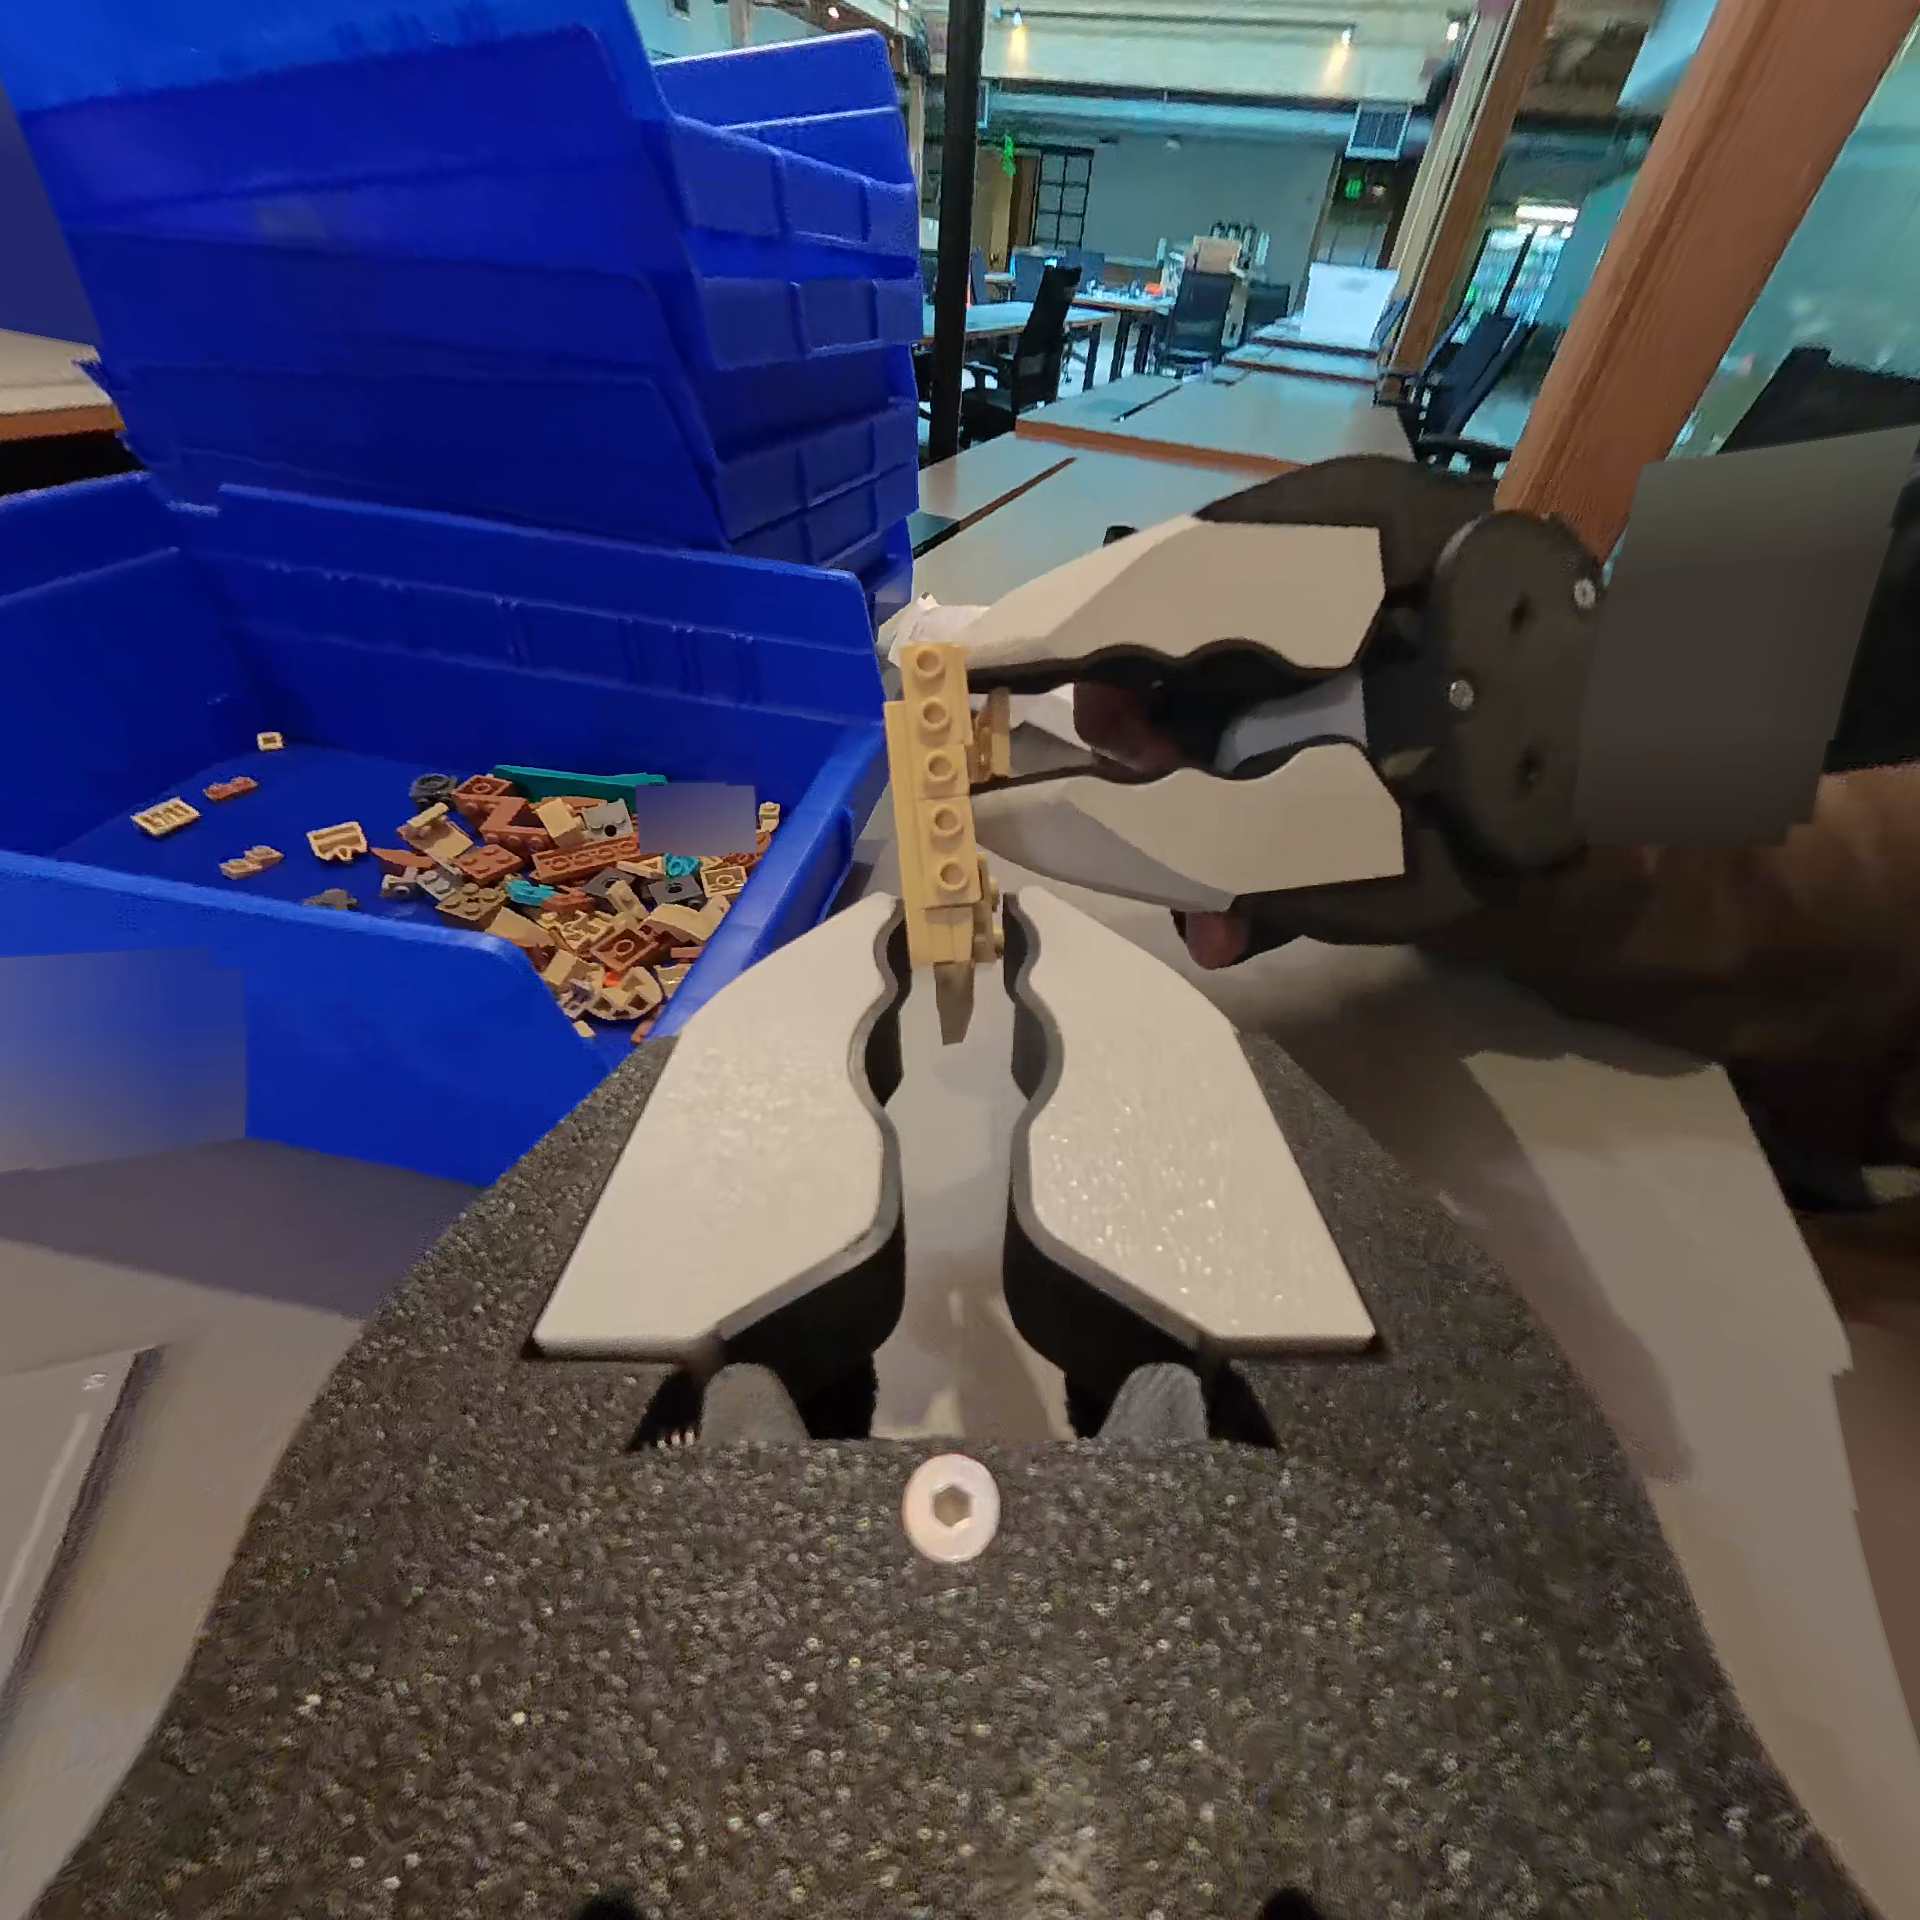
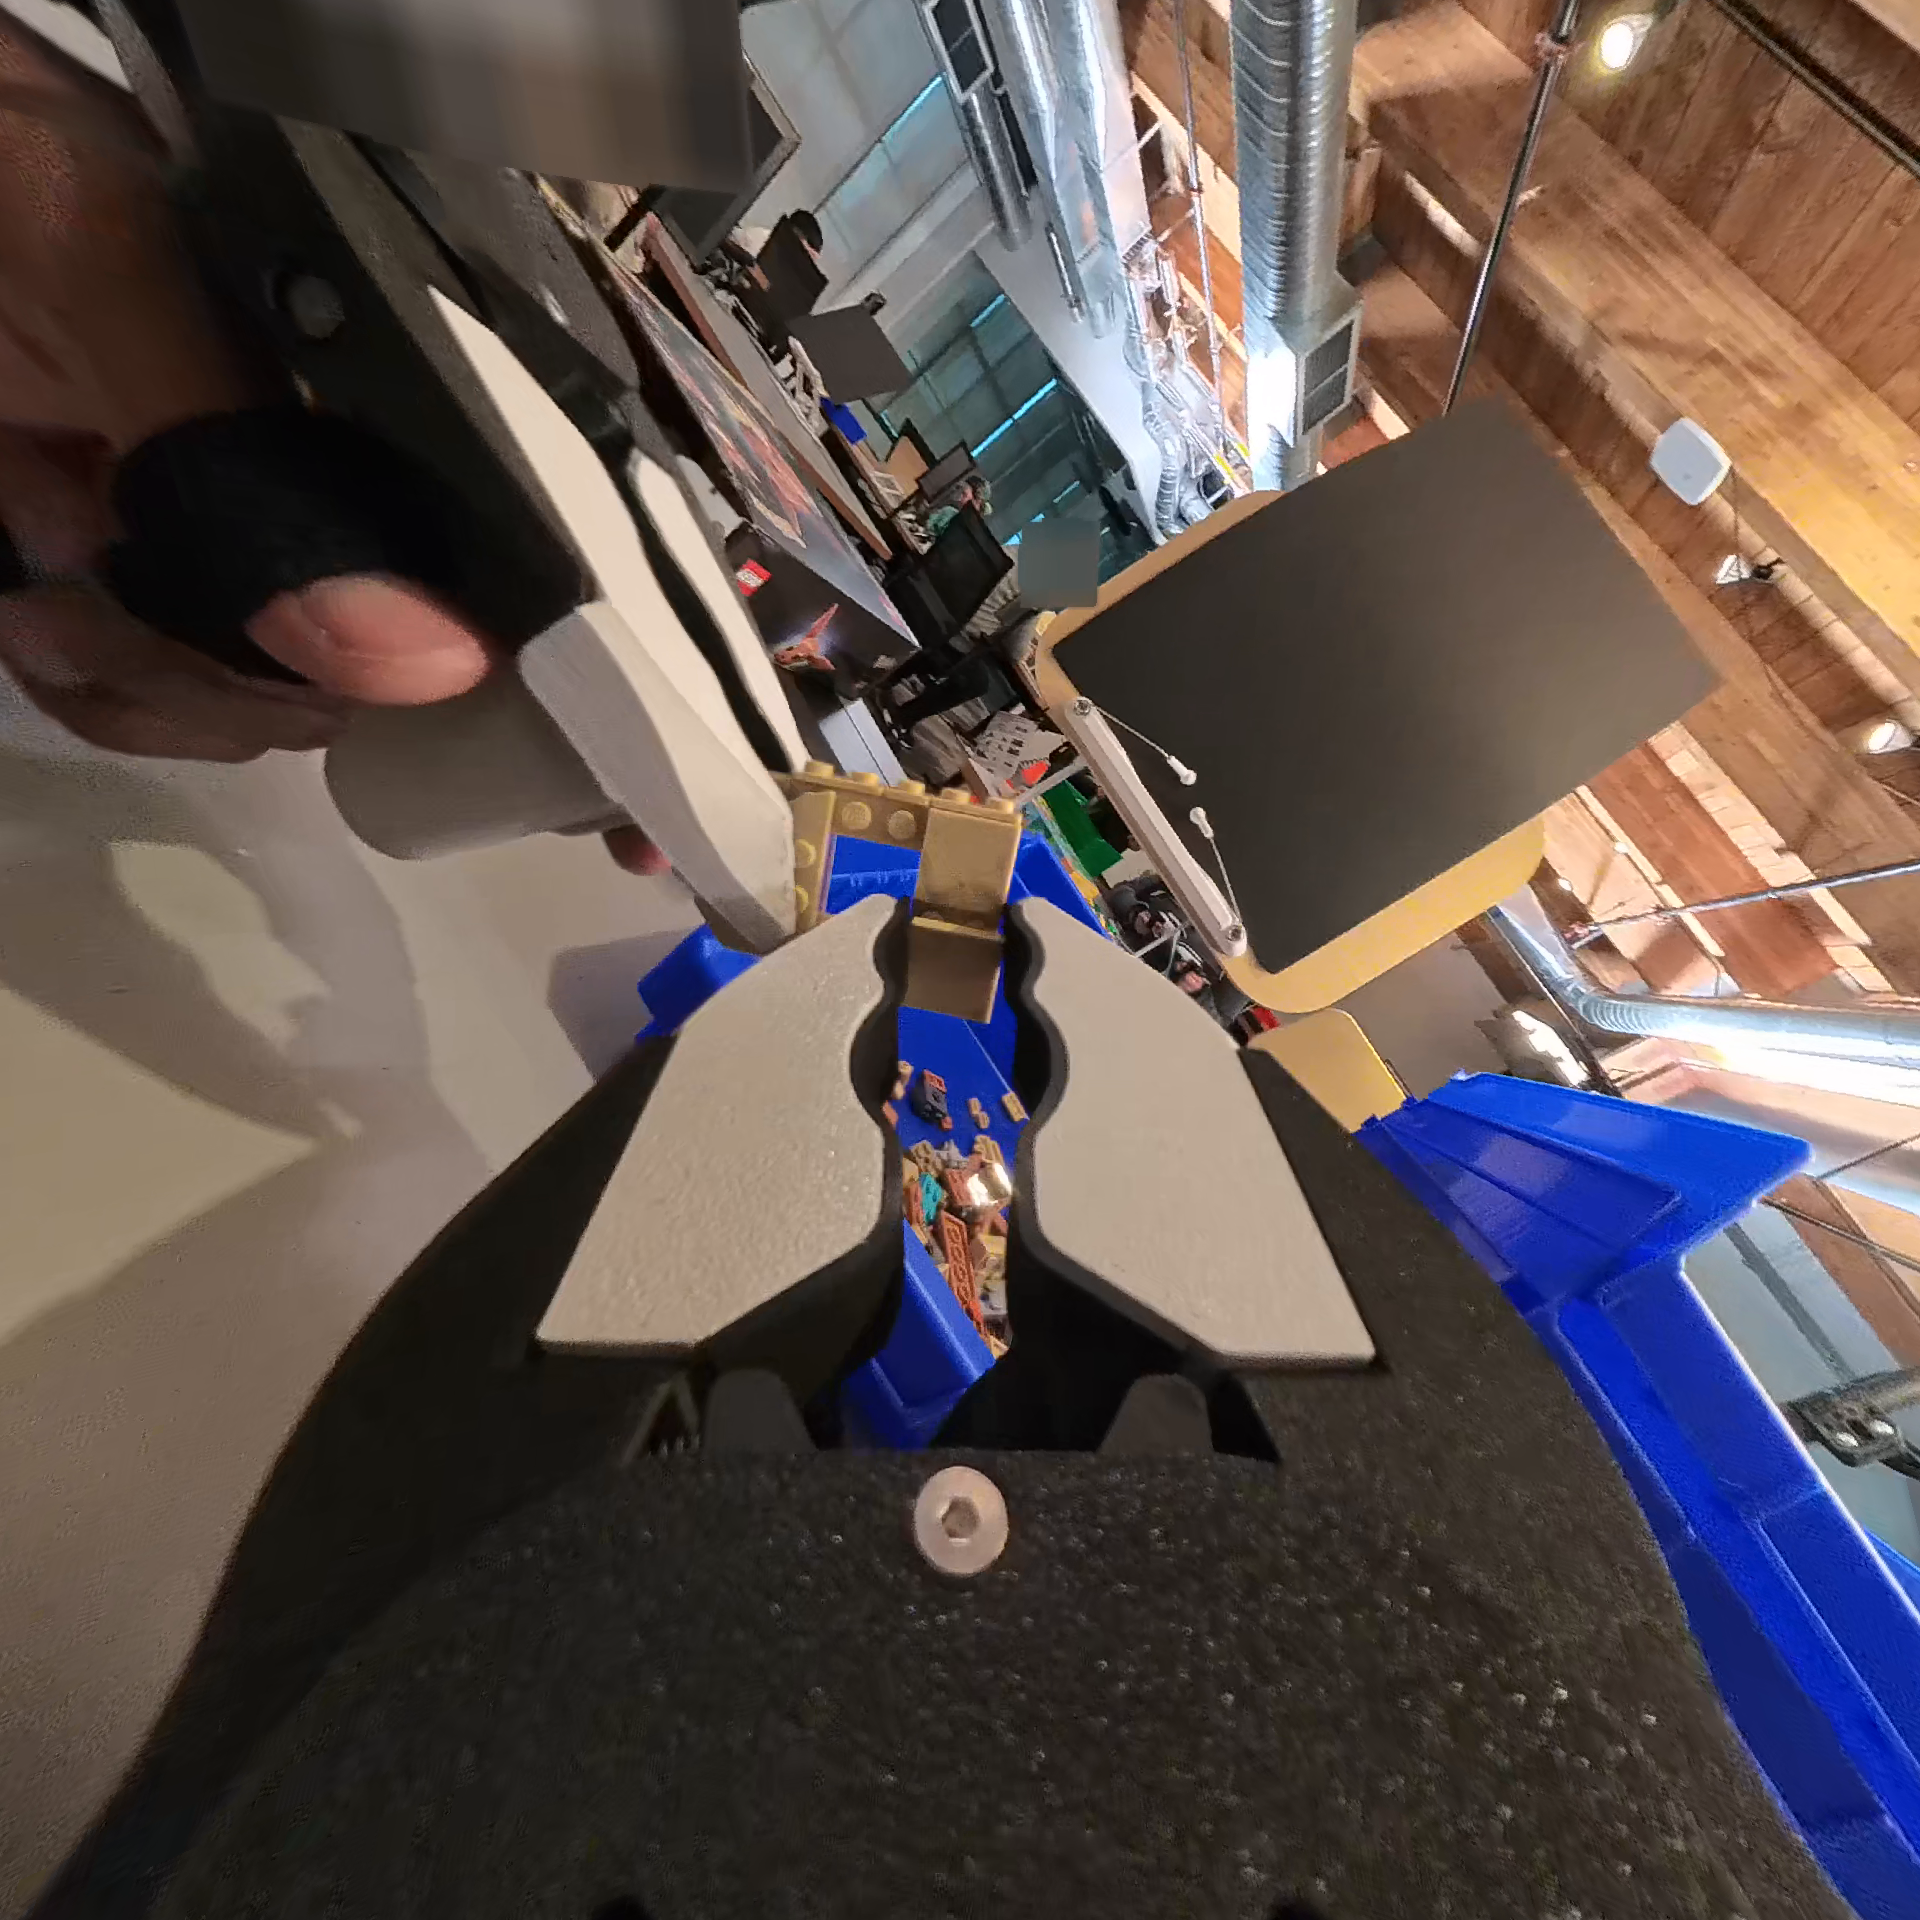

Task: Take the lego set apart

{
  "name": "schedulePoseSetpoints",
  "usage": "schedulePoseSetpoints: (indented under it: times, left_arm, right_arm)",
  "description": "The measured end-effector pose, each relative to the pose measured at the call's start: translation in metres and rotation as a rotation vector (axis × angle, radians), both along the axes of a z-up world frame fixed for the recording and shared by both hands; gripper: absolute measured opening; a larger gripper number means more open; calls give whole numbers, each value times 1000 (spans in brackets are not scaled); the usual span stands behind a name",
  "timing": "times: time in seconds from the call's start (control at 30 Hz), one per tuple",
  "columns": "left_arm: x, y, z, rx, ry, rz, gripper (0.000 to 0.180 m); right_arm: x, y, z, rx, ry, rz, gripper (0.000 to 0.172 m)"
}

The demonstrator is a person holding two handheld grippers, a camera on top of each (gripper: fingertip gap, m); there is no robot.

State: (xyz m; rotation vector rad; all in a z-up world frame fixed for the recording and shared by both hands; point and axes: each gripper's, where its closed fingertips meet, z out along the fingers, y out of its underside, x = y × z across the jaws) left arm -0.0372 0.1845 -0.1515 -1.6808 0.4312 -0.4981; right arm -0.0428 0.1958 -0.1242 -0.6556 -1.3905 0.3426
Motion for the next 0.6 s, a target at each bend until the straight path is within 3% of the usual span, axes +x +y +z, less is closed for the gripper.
schedulePoseSetpoints:
  times: [0.33,0.6]
  left_arm:
    - [-3,-1,6,-19,-159,-30,16]
    - [-12,0,13,8,-202,-5,16]
  right_arm:
    - [3,6,10,-48,67,23,16]
    - [-7,45,24,-223,134,-14,17]
